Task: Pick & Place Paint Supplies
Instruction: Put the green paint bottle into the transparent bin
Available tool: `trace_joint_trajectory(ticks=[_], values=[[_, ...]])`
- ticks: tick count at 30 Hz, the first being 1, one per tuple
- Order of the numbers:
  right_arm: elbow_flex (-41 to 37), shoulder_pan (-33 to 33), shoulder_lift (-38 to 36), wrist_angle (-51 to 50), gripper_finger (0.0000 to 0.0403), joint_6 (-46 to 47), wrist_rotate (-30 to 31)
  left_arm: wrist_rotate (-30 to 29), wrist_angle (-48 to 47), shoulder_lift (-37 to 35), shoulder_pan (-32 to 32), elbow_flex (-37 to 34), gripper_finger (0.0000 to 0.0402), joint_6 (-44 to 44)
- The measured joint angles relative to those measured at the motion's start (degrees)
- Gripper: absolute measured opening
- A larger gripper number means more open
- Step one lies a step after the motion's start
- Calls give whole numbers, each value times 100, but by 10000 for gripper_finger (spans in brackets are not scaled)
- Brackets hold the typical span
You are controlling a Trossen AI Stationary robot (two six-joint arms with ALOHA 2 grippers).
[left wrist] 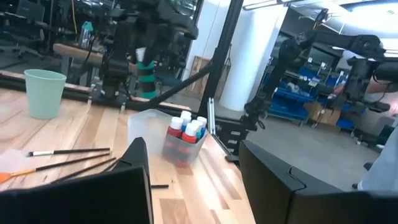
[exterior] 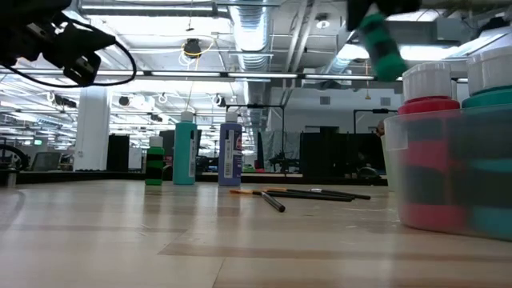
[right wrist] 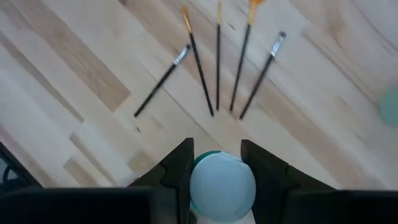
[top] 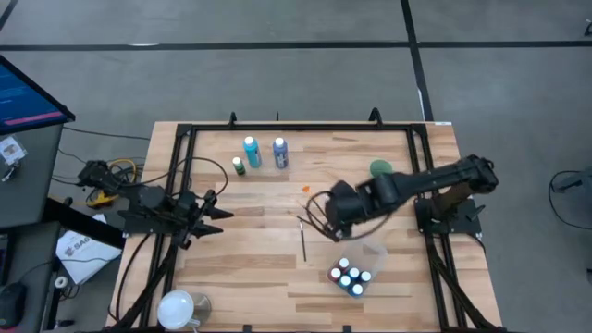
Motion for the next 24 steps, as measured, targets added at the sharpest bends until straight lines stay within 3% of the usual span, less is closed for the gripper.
trace_joint_trajectory(ticks=[10, 18, 24], values=[[-78, 1520, -94, -1335, 106, 2315, 1072, -9, 191, 75, 0, 0, 132, 2], [-1049, 2284, -122, -819, 106, 3464, 1164, -334, 231, 75, 0, 0, 132, 0], [-1665, 2699, -120, -147, 106, 3951, 1604, -510, 241, 75, 0, 0, 132, 0]])
